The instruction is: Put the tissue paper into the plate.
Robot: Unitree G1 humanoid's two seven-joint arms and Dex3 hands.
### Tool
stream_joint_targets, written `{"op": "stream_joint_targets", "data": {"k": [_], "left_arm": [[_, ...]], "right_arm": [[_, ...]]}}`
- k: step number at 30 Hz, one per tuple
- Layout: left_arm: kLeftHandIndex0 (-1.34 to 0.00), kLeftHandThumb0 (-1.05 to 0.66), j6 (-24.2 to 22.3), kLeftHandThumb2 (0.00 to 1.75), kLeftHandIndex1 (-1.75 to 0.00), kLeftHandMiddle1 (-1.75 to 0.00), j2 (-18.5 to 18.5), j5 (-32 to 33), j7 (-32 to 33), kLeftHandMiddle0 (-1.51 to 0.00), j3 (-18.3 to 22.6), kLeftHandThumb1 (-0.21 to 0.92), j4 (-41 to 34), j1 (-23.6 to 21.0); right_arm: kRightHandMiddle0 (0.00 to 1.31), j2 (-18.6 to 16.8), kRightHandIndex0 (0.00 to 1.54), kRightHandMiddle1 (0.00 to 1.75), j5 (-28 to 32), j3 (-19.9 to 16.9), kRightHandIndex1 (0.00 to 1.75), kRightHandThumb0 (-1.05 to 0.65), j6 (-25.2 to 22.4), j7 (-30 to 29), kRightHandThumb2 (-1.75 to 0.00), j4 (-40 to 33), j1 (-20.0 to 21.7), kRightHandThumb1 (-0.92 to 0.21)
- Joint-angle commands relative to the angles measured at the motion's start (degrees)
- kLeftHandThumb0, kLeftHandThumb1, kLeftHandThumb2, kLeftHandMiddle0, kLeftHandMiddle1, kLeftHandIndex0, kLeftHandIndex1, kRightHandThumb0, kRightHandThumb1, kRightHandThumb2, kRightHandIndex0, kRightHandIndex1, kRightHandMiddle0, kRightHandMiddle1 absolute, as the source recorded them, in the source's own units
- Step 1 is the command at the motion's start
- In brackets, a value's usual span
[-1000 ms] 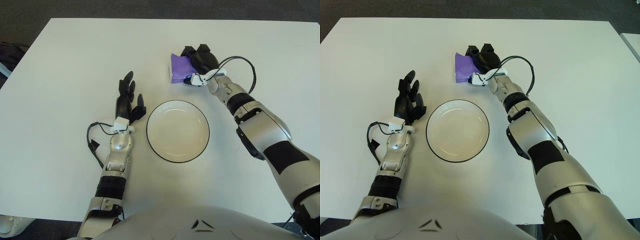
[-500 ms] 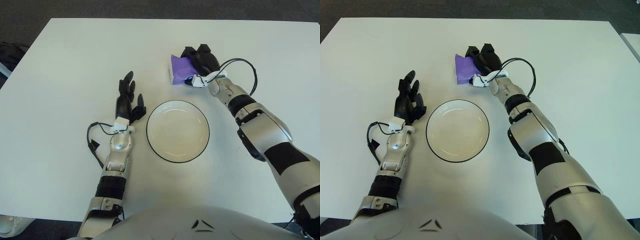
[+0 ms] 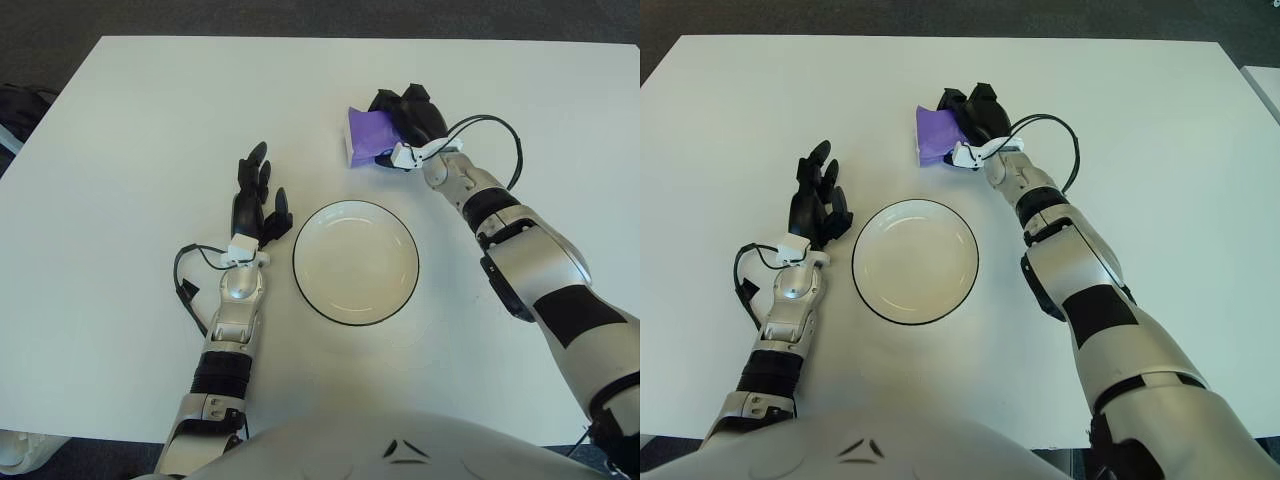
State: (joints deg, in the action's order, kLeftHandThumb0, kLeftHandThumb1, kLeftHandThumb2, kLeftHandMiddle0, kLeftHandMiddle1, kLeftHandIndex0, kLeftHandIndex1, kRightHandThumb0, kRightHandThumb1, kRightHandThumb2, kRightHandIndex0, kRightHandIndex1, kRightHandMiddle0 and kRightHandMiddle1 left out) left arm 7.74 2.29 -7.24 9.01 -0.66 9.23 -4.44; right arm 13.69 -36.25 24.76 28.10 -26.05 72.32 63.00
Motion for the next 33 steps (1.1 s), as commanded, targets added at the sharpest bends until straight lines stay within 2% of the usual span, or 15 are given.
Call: {"op": "stream_joint_targets", "data": {"k": [1,5,9,16,29,33], "left_arm": [[0.0,-0.8,-2.15,0.77,-0.6,-0.01,0.08,0.04,-0.15,-0.34,-0.19,0.92,3.8,3.55],[0.0,-0.8,-1.75,0.77,-0.62,-0.01,-0.11,0.2,-0.43,-0.34,-0.13,0.92,3.89,3.68],[0.0,-0.81,-1.21,0.77,-0.62,-0.01,-0.37,0.12,-0.56,-0.34,-0.15,0.92,4.02,3.75],[0.0,-0.81,-0.99,0.77,-0.61,-0.01,-0.34,0.23,-0.58,-0.35,-0.1,0.92,3.74,4.03],[0.0,-0.8,-1.59,0.77,-0.61,-0.01,-0.33,0.33,-0.85,-0.35,-0.12,0.92,2.97,4.35],[0.0,-0.79,-1.87,0.77,-0.61,-0.01,-0.32,0.36,-0.92,-0.35,-0.13,0.92,2.67,4.46]], "right_arm": [[1.15,1.52,1.34,1.75,3.08,-3.05,1.75,0.01,2.83,-0.21,-1.51,-3.82,2.72,-0.16],[1.12,2.39,1.32,1.75,6.21,-6.41,1.75,0.0,3.55,2.49,-1.48,-8.55,3.61,-0.19],[1.11,2.75,1.31,1.75,8.56,-8.77,1.75,-0.01,3.2,4.85,-1.45,-14.66,2.52,-0.22],[1.08,2.88,1.3,1.75,9.89,-11.27,1.75,-0.04,-1.77,8.91,-1.37,-31.05,-2.7,-0.26],[1.01,2.4,1.27,1.75,8.51,-13.54,1.75,-0.07,-8.98,12.98,-1.27,-51.36,-9.81,-0.3],[1.01,1.46,1.28,1.75,8.68,-13.63,1.75,-0.07,-11.99,15.2,-1.27,-60.94,-13.97,-0.3]]}}
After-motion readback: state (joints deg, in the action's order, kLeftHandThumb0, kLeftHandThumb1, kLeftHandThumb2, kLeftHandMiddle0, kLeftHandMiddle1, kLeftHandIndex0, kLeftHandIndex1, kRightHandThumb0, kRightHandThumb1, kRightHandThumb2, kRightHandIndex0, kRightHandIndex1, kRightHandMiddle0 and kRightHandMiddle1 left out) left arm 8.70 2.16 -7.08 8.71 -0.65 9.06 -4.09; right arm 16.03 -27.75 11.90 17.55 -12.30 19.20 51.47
